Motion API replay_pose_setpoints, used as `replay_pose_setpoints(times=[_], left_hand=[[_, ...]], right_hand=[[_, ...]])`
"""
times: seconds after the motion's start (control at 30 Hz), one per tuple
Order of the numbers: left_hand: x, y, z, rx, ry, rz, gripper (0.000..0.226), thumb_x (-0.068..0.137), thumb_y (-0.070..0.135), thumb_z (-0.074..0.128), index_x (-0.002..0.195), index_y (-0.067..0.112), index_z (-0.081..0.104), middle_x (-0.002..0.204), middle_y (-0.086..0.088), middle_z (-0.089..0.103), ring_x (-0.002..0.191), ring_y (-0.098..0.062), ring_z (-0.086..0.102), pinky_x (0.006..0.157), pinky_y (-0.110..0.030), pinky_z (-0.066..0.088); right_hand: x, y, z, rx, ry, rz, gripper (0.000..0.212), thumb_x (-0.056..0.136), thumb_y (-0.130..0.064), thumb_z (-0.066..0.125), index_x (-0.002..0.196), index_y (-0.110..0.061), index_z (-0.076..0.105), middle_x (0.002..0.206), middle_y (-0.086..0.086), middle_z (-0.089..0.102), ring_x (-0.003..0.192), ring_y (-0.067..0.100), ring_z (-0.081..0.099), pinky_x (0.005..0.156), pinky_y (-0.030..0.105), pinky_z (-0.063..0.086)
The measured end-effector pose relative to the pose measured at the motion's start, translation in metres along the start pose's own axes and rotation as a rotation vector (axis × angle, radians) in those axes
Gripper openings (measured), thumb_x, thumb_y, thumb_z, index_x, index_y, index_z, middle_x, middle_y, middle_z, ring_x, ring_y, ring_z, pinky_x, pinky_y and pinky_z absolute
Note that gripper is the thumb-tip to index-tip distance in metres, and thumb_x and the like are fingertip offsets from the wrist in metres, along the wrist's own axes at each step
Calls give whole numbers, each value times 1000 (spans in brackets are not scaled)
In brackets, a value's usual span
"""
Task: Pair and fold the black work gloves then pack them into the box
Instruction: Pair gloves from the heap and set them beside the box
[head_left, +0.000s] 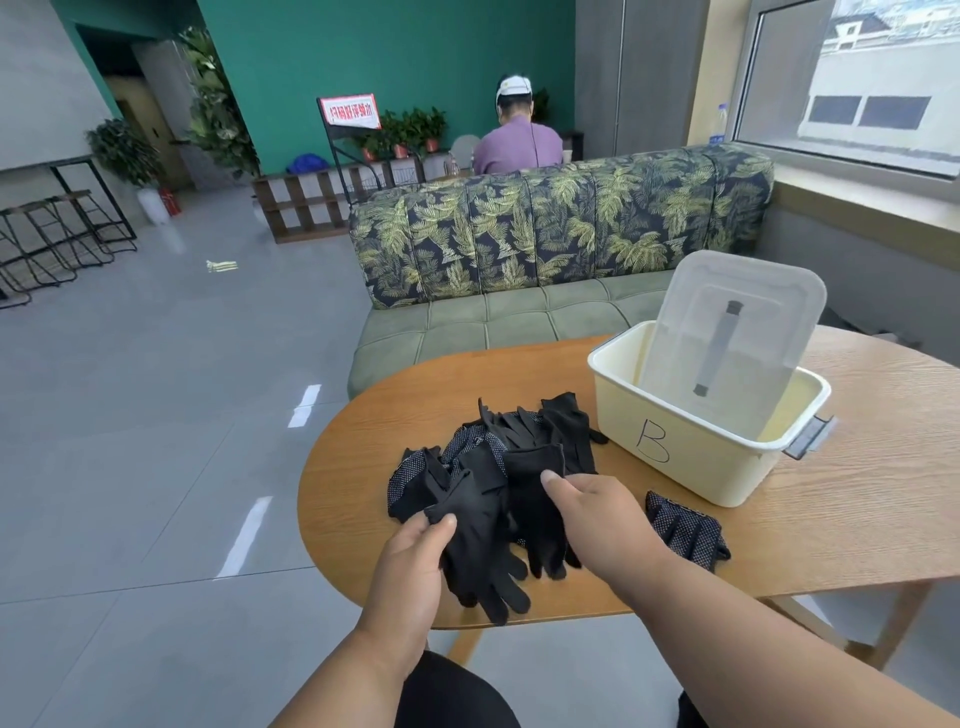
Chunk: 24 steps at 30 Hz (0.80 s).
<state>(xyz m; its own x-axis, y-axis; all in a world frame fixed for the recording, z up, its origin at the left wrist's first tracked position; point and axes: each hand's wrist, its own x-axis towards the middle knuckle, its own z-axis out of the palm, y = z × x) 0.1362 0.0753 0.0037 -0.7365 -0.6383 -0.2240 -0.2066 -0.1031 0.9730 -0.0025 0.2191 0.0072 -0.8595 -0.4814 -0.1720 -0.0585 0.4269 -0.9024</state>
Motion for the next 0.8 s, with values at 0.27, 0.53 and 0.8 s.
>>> replay_pose_setpoints(times=[0.27, 0.53, 0.8], left_hand=[[-1, -1, 6, 18, -17, 15, 22, 110, 25, 47, 109, 27, 69, 89, 24, 76, 81, 10, 69, 60, -6, 48], [17, -9, -17, -106, 266, -35, 20, 106, 26, 53, 103, 25, 72, 98, 6, 78, 104, -19, 69, 80, -36, 52], [21, -15, -28, -103, 272, -73, 21, 106, 30, 52, 104, 30, 74, 103, 7, 77, 106, -21, 69, 98, -49, 56]], right_hand=[[-6, 4, 5, 13, -75, -18, 48, 107, -47, 45, 81, -9, 56, 71, 11, 47, 68, 21, 54, 67, 38, 42], [3, -2, -6, 230, 72, 41, 35, 109, -39, 45, 103, -14, 67, 93, 14, 72, 83, 27, 69, 67, 43, 54], [67, -18, -10, 656, 204, 172, 23, 109, -26, 47, 124, -16, 61, 104, 2, 70, 91, 18, 67, 77, 37, 60]])
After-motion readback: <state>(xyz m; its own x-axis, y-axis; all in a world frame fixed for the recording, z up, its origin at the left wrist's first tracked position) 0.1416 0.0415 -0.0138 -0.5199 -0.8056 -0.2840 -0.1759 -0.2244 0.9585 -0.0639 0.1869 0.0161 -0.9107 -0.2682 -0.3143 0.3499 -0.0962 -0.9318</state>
